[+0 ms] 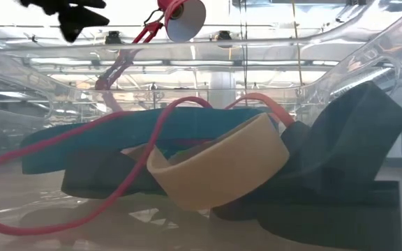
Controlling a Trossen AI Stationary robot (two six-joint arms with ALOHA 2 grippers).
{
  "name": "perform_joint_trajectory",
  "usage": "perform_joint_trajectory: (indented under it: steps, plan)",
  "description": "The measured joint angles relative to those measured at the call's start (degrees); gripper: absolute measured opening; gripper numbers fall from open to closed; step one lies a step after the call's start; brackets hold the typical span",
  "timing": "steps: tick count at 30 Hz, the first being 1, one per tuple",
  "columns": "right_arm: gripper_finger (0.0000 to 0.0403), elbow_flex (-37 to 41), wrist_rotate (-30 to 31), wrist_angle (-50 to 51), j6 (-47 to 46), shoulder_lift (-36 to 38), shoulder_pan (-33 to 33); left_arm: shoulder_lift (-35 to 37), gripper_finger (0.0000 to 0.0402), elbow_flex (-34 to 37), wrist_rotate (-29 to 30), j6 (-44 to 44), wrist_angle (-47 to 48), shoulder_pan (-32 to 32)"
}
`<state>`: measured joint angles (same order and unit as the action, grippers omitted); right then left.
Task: Pick and place rubber bands into bin
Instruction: Put the blue rubber band into the transparent bin
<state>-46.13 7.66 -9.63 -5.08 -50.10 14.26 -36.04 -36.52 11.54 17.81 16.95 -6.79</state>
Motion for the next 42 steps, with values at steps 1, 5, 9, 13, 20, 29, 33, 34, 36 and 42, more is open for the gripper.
perform_joint_trajectory:
  steps: [1,5,9,13,20,29,33,34,36,42]
  plan:
    - [0.0155,1.65,0.0,-1.7,-1.03,0.73,-0.99,-1.73,0.0175,-1.34,-1.01,-1.5,0.6,1.08]
    - [0.0155,6.1,0.0,-3.48,-5.73,1.89,-4.46,-11.73,0.0175,-8.56,-4.52,-10.28,7.75,5.21]
    - [0.0155,7.29,0.0,-4.23,-7.16,1.62,-5.74,-22.63,0.0175,-14.74,-4.95,-22.12,17.17,9.17]
    - [0.0155,7.32,-0.02,-7.05,-7.23,1.67,-5.73,-31.9,0.0175,-15.71,-5.56,-29.7,19.47,13.78]
    - [0.0155,7.32,-0.22,-9.22,-7.3,1.68,-5.66,-44.51,0.0174,-15.58,-9.93,-31.98,16.64,23.29]
    - [0.0155,7.32,-0.22,-8.74,-7.05,1.66,-5.66,-53.32,0.0174,-15.58,-17.84,-36.84,8.58,28.39]
    - [0.0155,7.32,-0.22,-8.69,-6.12,1.66,-5.66,-56.49,0.0174,-15.58,-17.48,-38.59,6.2,29.23]
    - [0.0155,7.32,-0.2,-8.67,-6.12,1.66,-5.66,-57.22,0.0174,-15.58,-17.35,-38.66,5.57,29.55]
    - [0.0155,7.32,-0.22,-8.47,-6.16,1.66,-5.66,-58.91,0.0174,-15.58,-17.14,-38.51,4.45,30.18]
    - [0.0155,7.32,-0.22,-7.71,-6.16,1.66,-5.66,-62.64,0.0174,-15.58,-17.06,-38.06,3.38,31.26]
